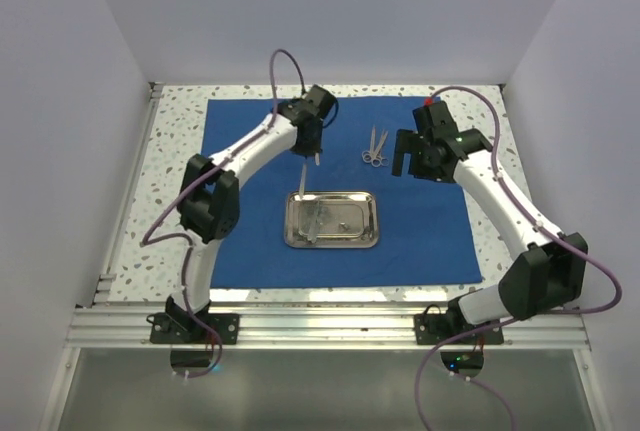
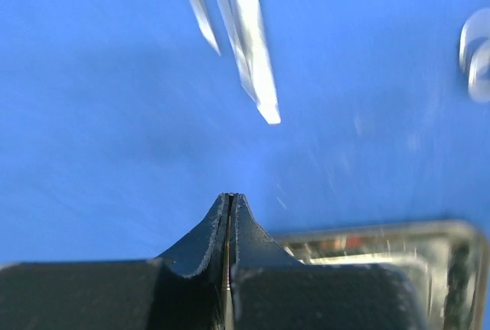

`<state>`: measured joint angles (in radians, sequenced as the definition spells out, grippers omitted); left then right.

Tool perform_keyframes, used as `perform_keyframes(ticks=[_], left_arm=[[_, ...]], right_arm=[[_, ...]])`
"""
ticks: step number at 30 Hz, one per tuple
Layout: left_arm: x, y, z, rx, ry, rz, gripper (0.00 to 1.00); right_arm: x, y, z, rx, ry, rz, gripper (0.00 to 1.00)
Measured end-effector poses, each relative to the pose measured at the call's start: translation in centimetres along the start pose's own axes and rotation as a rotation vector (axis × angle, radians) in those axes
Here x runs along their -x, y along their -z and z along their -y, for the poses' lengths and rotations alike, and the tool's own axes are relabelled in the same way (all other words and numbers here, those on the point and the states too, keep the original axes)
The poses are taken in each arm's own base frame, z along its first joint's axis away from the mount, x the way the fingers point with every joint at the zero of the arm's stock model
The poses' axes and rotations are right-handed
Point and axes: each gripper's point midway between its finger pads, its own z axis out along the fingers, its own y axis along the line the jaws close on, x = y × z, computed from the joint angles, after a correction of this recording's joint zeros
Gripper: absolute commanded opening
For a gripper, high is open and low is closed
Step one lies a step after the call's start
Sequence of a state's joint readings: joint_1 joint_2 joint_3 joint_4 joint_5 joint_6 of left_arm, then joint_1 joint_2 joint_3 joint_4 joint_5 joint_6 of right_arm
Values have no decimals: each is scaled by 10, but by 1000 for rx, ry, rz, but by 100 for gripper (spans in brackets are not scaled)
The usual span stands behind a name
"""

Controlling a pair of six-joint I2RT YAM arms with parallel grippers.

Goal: Open and lay out the surgical kit
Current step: Pick up the medical item from the container, then place the medical item in the surgical kit, then pick up the medical item from the container.

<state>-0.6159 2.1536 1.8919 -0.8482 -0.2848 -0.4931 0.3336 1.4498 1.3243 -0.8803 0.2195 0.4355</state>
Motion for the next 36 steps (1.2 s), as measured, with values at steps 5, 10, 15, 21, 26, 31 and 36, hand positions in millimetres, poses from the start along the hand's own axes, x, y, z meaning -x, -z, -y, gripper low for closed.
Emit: perform_keyframes(ticks=[5,10,15,21,26,31,36], left_arm=[[63,5,-58,35,101,100,0],[109,-20,-108,88,167,186,1],[122,-71,-127,116,175,191,46],[111,-92,-125,102,182,158,69],[90,-66,-122,72,172,128,61],[53,6,-85,8,102,137,51],[-10,52,-7,-155,12,126,43]], right_arm=[[1,14,3,10,-2,21,97],[-2,26,7,14,0,29,96],[-5,33,11,14,0,28,96],[-12,36,15,7,4,13,96],[-24,36,20,2,6,0,96],[-42,28,22,6,7,-43,96],[-50,22,21,12,10,-63,96]])
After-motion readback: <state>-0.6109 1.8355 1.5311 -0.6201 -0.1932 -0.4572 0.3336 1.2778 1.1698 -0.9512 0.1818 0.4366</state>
